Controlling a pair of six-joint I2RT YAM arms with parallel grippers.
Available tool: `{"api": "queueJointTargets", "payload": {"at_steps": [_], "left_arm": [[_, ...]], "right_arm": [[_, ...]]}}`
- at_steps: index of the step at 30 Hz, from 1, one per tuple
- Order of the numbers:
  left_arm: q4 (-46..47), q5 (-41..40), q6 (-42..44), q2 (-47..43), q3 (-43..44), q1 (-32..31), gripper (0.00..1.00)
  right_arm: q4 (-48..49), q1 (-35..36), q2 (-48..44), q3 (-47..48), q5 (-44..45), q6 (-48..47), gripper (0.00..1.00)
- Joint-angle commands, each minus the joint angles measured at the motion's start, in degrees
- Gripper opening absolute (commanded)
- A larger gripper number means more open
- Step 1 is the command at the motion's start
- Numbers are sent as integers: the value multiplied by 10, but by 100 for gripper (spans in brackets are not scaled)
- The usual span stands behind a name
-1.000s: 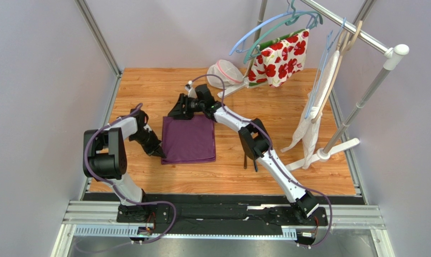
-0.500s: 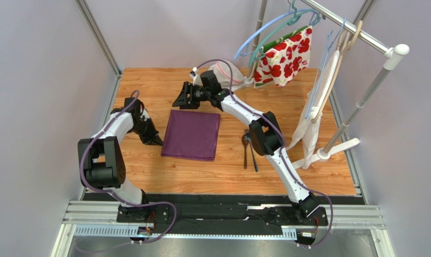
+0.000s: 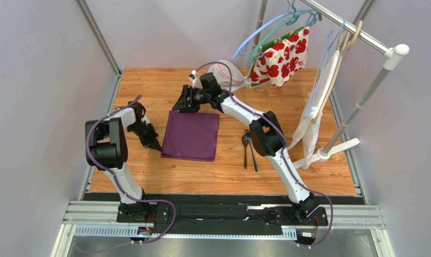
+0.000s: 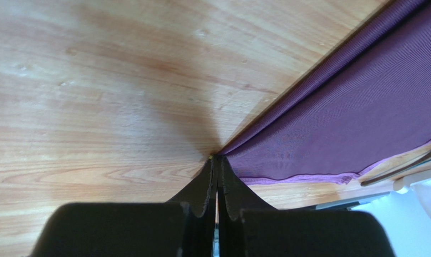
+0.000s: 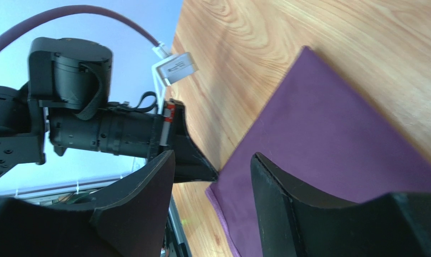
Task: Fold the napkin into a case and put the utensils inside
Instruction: Smooth out the square-folded napkin at the center of the board.
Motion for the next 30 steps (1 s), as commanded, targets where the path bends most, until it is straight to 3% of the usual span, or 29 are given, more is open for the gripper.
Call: {"api": "queueJointTargets", "payload": {"at_steps": [1,9,16,22,27,30], "left_arm": [[-14,-65,-1,13,-3,6,0],[-29,-76,6,-83,-11,6,0],[1,16,6,-183,-18,-7,2],[107,141,-36,-117,8,-27,2],[155,189,-76,-12,103,-28,0],[183,175,-77,7,131,-27,0]], "right_arm": [[15,-20,4,-15,-3,1,58],[-21,-62,-11,-52,12,-46,58],[-21,-66,-20,-89,11,-57,57],[-6,-71,-23,-115,3,-56,57],[-11,-76,-28,-117,12,-61,57],[-36,-75,-36,-102,34,-79,57]]}}
